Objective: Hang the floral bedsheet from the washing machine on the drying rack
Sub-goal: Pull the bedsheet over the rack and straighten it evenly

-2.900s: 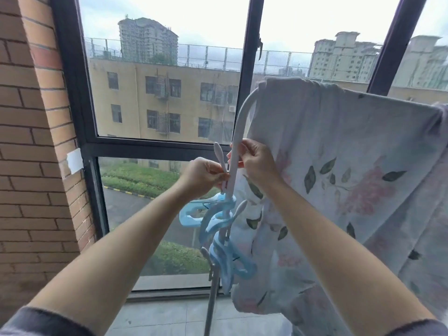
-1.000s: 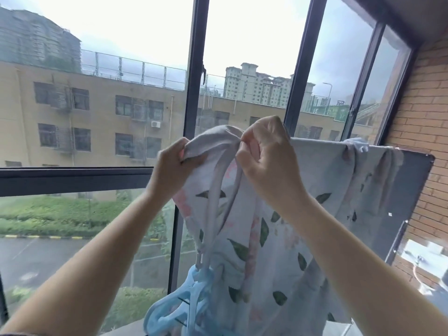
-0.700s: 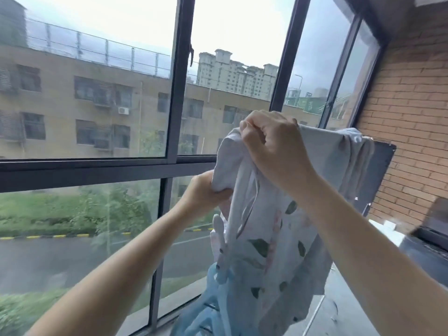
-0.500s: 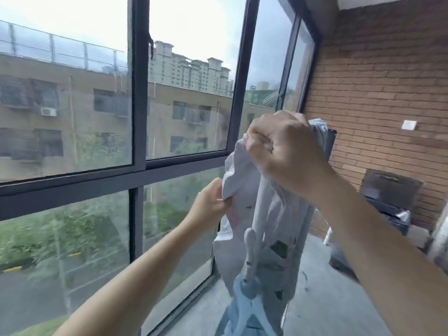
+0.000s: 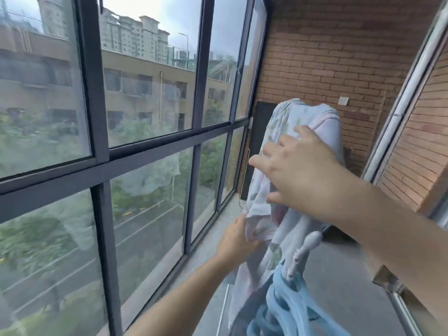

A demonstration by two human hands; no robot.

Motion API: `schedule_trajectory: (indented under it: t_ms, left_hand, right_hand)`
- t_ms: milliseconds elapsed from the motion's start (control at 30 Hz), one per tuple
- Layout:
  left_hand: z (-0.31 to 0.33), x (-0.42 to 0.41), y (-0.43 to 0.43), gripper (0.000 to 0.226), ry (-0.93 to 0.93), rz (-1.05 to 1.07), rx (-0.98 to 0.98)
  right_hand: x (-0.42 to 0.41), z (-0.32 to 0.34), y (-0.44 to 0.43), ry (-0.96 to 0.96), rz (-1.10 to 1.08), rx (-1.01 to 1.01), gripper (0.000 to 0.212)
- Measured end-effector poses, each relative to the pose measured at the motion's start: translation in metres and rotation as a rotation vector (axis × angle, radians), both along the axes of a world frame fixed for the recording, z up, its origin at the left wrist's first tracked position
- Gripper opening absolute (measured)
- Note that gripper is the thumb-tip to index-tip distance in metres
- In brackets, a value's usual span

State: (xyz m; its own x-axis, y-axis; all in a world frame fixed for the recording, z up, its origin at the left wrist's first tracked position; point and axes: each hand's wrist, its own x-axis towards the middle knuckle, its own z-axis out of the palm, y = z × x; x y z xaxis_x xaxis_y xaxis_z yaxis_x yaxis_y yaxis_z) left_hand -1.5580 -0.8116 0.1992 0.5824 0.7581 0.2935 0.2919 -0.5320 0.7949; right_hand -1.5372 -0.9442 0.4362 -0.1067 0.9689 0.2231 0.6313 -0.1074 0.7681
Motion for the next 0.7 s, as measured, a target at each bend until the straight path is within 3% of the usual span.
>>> schedule_trajectory:
  t_ms: [67,167,267,400,500,533,600,700]
  left_hand:
    - [-0.016,0.002,0.003,0.011,-0.077,0.115,-0.065]
    - [-0.032,-0.005,0.007,0.025,-0.225,0.234,-0.201]
    - [-0.045,-0.021,0.009,0.033,-0.253,0.275,-0.033]
    - [-0.066,-0.047,0.015,0.034,-0.193,0.145,0.292]
    - [-0.083,-0.054,0.012,0.015,-0.126,0.025,0.401]
    - [-0.087,-0.054,0.012,0.013,-0.126,-0.016,0.420]
    - [-0.094,-0.054,0.010,0.020,-0.152,-0.081,0.396]
    - [-0.103,-0.056,0.010,0.033,-0.238,-0.111,0.228]
  right_hand:
    - [-0.005,-0.013,0.007,-0.023,-0.055,-0.093,0.046]
    - [-0.006,-0.030,0.014,-0.068,-0.135,-0.230,0.036]
    - [-0.002,-0.036,0.020,-0.065,-0.154,-0.279,0.025]
    - [-0.004,-0.034,0.033,-0.081,-0.237,-0.441,0.018]
    - [-0.011,-0.037,0.039,-0.154,-0.279,-0.468,0.018]
    - [-0.015,-0.039,0.040,-0.154,-0.260,-0.461,0.023]
    - [-0.018,-0.044,0.048,-0.213,-0.218,-0.526,0.011]
    - [-0.015,-0.053,0.065,-0.400,-0.174,-0.626,0.050]
